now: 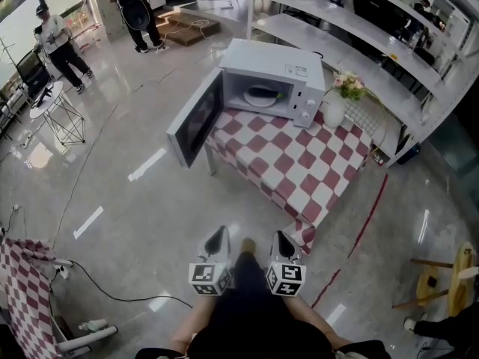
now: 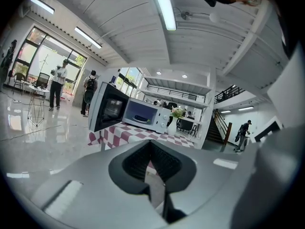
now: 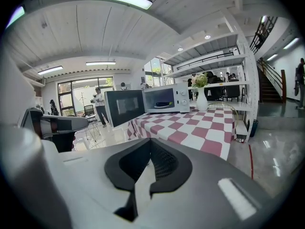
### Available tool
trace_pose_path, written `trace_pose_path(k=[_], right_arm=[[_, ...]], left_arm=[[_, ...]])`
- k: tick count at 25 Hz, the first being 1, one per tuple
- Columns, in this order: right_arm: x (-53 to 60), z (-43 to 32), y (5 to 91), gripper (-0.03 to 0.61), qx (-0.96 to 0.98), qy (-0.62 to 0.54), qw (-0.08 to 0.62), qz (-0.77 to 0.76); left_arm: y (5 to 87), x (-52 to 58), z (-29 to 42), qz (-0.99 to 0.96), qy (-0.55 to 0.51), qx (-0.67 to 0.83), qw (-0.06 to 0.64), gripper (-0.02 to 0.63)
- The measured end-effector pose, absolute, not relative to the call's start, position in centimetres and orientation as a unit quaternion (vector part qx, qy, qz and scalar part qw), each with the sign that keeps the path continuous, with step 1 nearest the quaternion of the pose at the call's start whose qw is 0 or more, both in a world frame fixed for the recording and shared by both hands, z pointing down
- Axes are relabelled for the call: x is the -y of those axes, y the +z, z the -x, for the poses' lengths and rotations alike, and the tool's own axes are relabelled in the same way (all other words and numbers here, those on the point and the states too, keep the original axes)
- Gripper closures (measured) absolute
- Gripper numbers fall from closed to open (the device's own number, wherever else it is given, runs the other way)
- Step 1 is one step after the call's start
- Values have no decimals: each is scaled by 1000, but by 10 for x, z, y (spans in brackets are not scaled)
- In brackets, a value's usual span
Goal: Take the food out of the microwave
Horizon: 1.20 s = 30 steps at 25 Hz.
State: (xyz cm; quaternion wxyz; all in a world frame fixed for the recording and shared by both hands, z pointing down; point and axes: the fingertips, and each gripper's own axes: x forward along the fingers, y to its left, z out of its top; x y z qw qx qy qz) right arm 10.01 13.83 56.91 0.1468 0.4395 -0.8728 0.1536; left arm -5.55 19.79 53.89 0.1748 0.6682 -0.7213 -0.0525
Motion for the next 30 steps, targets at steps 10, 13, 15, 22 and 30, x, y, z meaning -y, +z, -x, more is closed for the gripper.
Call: trace_pose_path(k=[10, 13, 15, 22, 30], right_arm=[[-91, -83, 567, 577, 872, 155, 149, -439], [-78, -79, 564, 577, 871, 157, 145, -442], [-69, -77, 563, 577, 871, 157, 145, -442], [-39, -64, 564, 577, 873, 159, 152, -436], [0, -45, 563, 577, 876, 159, 155, -427]], left_arm=[[545, -154, 69, -669, -46, 718, 184, 604], [545, -142, 74, -669, -44, 719, 186, 604], [544, -132, 76, -668, -45, 719, 186, 604], [546, -105, 86, -666, -43, 719, 195, 604], [549, -68, 103, -659, -41, 725, 198, 604]])
